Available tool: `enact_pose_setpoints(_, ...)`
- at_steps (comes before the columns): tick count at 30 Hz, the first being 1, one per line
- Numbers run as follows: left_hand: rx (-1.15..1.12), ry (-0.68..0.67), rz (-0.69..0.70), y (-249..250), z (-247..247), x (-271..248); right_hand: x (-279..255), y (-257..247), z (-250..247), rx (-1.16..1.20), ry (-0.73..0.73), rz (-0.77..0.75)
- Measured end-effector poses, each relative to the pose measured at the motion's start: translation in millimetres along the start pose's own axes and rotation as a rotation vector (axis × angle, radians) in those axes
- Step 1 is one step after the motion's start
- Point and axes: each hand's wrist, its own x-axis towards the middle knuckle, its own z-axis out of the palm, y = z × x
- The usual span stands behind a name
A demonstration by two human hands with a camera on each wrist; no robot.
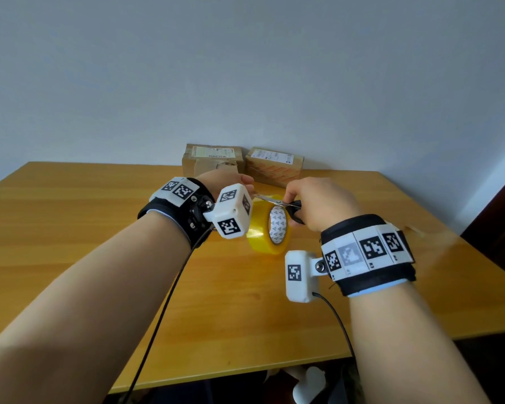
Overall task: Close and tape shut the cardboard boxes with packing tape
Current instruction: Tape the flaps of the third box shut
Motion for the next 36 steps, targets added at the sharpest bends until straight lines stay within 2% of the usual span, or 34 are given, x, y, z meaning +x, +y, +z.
enact_pose_setpoints(5, -0.121, -0.041, 0.019, -6, -11, 2, 2, 1, -1, 0.118, -0.050, 0.050)
enact_pose_setpoints(9, -0.385, -0.096, -0.040, -29, -7, 6, 5, -1, 13, 0.453, -0.057, 0.102)
enact_pose_setpoints(12, -0.431, -0.070, -0.036, -41, -3, 13, 12, -3, 29, 0.693, -0.042, 0.168)
enact_pose_setpoints(16, -0.425, -0.051, -0.033, -43, 0, 17, 19, -3, 39, 0.787, -0.005, 0.188)
enact_pose_setpoints(19, -0.294, 0.018, -0.014, -35, 8, 9, 22, -2, 42, 0.812, 0.007, 0.187)
enact_pose_setpoints(23, 0.302, 0.174, 0.218, -25, 15, 5, 24, 1, 46, 0.824, 0.027, 0.187)
enact_pose_setpoints(25, 0.441, 0.150, 0.269, -22, 19, 7, 26, 2, 47, 0.816, 0.019, 0.185)
enact_pose_setpoints(30, 0.473, 0.178, 0.387, -22, 27, 12, 30, 5, 46, 0.775, 0.009, 0.158)
enact_pose_setpoints(36, 0.404, 0.237, 0.424, -25, 33, 18, 32, 12, 46, 0.742, -0.006, 0.141)
